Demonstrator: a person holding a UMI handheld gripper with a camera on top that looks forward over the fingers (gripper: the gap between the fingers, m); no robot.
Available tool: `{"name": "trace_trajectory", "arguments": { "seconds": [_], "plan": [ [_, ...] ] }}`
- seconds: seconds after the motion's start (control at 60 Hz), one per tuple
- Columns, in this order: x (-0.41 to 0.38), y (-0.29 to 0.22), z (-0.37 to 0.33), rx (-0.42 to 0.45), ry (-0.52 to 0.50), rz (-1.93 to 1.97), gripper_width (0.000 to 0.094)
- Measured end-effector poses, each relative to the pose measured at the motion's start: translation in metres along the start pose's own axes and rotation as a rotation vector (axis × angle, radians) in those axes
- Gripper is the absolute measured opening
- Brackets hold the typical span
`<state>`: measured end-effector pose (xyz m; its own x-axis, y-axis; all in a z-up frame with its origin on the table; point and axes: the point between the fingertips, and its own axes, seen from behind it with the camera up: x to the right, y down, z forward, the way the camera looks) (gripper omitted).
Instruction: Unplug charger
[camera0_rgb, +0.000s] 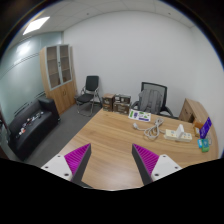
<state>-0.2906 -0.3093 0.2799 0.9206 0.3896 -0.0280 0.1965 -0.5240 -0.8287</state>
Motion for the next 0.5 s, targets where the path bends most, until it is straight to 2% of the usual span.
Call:
{"name": "trace_trajectory", "arguments": {
  "seconds": [0.267, 0.383, 0.5],
  "plan": [
    [0.046, 0.043, 0.019, -0.049, 0.017, 0.035, 0.0858],
    [0.098, 0.086, 0.039, -0.096, 0.059, 0.073, 0.0857],
    [0.178, 0.125, 0.063, -0.137, 0.152, 0.094, 0.0858]
  ]
}}
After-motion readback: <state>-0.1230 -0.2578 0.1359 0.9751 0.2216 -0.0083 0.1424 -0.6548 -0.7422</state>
